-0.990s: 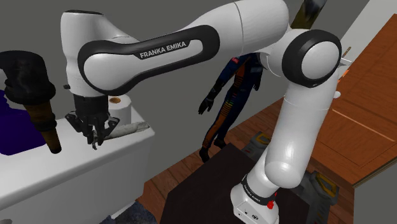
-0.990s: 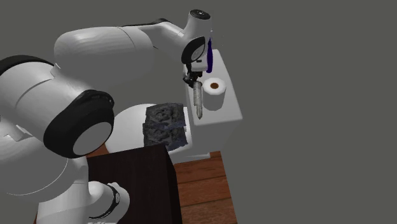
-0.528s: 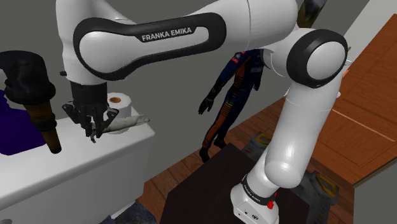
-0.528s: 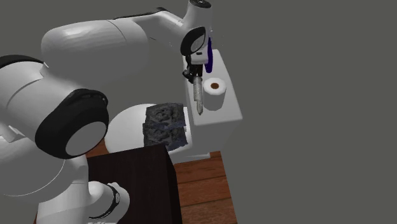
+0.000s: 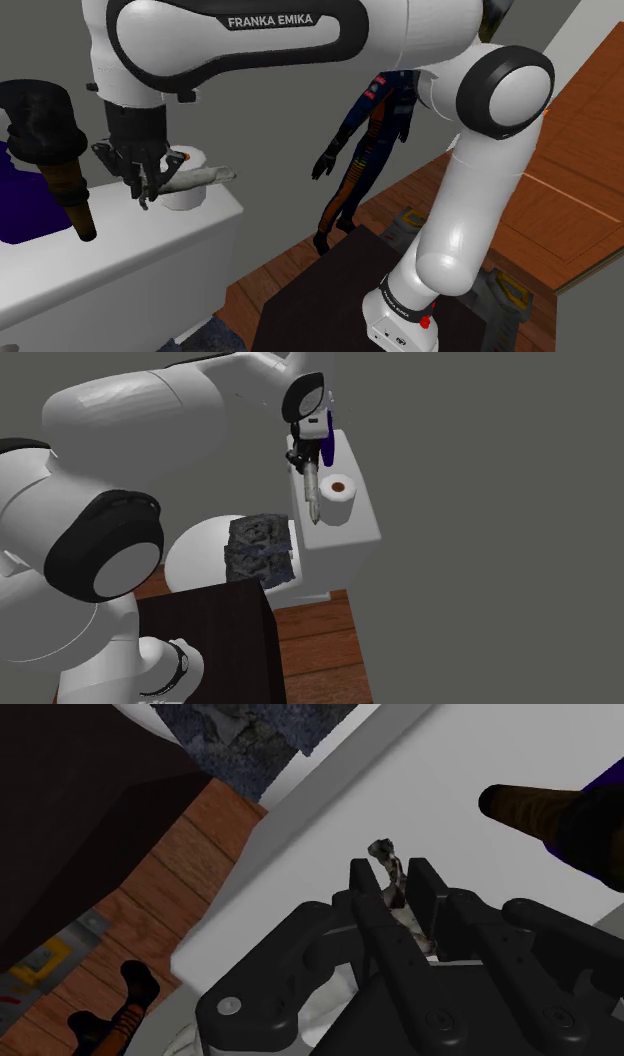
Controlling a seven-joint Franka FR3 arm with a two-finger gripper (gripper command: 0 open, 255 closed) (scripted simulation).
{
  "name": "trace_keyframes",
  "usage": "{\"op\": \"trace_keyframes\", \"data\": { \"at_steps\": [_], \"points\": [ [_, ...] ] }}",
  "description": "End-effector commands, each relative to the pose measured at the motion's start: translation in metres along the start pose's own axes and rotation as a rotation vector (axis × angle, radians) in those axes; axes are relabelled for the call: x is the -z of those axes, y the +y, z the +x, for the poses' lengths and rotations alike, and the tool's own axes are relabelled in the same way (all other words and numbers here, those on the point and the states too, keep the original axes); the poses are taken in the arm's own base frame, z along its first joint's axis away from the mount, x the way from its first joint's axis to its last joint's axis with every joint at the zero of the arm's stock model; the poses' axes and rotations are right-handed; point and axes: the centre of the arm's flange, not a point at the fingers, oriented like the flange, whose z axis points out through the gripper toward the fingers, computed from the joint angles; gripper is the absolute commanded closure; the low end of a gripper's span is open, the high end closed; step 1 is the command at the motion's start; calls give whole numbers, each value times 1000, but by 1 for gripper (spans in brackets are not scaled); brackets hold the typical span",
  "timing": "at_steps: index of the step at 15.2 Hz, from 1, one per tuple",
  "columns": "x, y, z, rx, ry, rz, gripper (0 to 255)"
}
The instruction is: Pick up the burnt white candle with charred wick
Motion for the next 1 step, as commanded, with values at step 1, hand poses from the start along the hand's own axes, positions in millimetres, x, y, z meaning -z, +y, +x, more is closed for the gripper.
{"op": "trace_keyframes", "data": {
  "at_steps": [1],
  "points": [
    [3, 0, 0, 0, 0, 0, 255]
  ]
}}
